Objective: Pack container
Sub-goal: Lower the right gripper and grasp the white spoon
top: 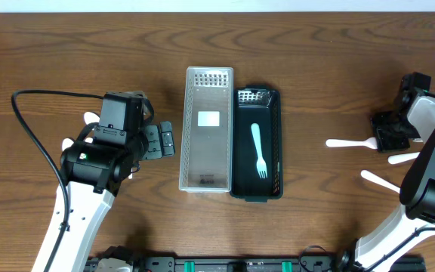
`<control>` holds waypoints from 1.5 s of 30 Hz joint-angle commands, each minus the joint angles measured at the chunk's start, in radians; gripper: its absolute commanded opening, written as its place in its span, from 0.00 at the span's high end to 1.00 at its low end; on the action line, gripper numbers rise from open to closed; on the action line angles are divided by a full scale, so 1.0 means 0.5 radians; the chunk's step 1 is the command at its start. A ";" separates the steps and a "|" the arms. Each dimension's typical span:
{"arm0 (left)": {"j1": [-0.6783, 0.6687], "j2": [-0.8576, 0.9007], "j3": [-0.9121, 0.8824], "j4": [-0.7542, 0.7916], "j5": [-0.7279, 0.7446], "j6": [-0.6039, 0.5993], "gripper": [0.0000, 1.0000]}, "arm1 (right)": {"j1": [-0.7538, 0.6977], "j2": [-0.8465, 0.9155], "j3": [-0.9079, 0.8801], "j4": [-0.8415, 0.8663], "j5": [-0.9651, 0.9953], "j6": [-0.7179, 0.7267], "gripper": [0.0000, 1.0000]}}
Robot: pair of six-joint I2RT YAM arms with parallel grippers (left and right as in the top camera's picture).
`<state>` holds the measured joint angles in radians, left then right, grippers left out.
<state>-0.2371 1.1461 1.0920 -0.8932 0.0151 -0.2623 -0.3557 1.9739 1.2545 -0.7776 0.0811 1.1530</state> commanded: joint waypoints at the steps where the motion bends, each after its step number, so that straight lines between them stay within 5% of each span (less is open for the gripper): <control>1: 0.010 -0.007 0.024 -0.007 -0.024 -0.003 0.02 | 0.032 0.081 -0.040 0.000 -0.020 -0.004 0.46; 22: 0.010 -0.007 0.024 -0.007 -0.024 -0.003 0.02 | 0.099 0.081 -0.040 -0.002 -0.020 0.040 0.48; 27: 0.010 -0.007 0.024 -0.007 -0.024 -0.003 0.02 | 0.099 0.081 -0.040 -0.002 -0.020 0.040 0.65; 36: 0.010 -0.007 0.024 -0.007 -0.024 -0.003 0.02 | 0.099 0.081 -0.040 0.001 -0.020 0.040 0.78; 41: 0.010 -0.007 0.024 -0.007 -0.024 -0.003 0.02 | 0.100 0.075 -0.015 0.014 -0.022 -0.063 0.99; 45: 0.010 -0.007 0.024 -0.007 -0.024 -0.003 0.02 | 0.149 0.002 0.084 -0.009 -0.021 -0.324 0.99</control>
<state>-0.2371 1.1461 1.0920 -0.8932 0.0151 -0.2623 -0.3103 1.9755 1.2625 -0.7841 0.0826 1.0973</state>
